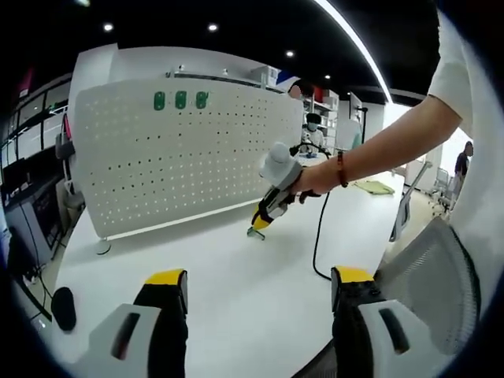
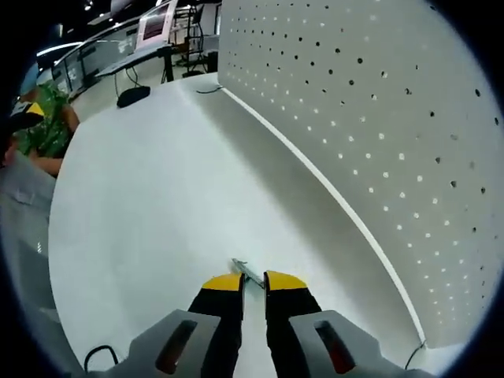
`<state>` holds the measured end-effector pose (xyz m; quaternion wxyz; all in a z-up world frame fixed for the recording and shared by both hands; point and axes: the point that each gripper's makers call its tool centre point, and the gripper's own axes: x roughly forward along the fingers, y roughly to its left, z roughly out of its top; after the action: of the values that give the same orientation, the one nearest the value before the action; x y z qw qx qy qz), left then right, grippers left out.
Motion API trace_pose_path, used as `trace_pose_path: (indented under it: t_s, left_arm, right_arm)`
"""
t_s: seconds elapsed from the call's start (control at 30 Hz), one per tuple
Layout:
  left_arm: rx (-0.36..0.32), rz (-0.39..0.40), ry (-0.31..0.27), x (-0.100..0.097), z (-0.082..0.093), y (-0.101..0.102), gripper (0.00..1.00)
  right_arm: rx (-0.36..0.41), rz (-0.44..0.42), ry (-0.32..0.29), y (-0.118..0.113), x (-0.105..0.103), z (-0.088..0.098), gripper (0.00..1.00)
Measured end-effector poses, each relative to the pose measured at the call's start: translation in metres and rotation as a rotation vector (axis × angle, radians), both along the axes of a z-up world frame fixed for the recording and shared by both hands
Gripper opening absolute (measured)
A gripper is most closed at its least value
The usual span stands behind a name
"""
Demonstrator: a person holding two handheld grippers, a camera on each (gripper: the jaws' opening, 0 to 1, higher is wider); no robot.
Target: Insert the hook assembly into the mounting plate slot until the hook locks in place.
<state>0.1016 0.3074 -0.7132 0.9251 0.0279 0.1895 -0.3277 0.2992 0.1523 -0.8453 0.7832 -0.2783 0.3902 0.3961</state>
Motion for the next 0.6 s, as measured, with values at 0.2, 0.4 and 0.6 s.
trace_pose_path:
  t_s: [0.2, 0.4, 0.6]
  left_arm:
    - [-0.002, -0.004, 0.003, -0.001, -0.002, -0.002, 0.76]
    - [-0.004, -0.016, 0.002, -0.002, -0.002, -0.006, 0.76]
    - [-0.011, -0.018, -0.004, -0.001, 0.000, -0.007, 0.75]
  right_arm:
    - [-0.001, -0.015, 0.002, -0.004, -0.004, 0.000, 0.02]
    - [0.005, -0.034, 0.011, -0.008, -0.009, 0.000, 0.00]
    - [0.043, -0.064, -0.003, -0.010, -0.011, 0.006, 0.00]
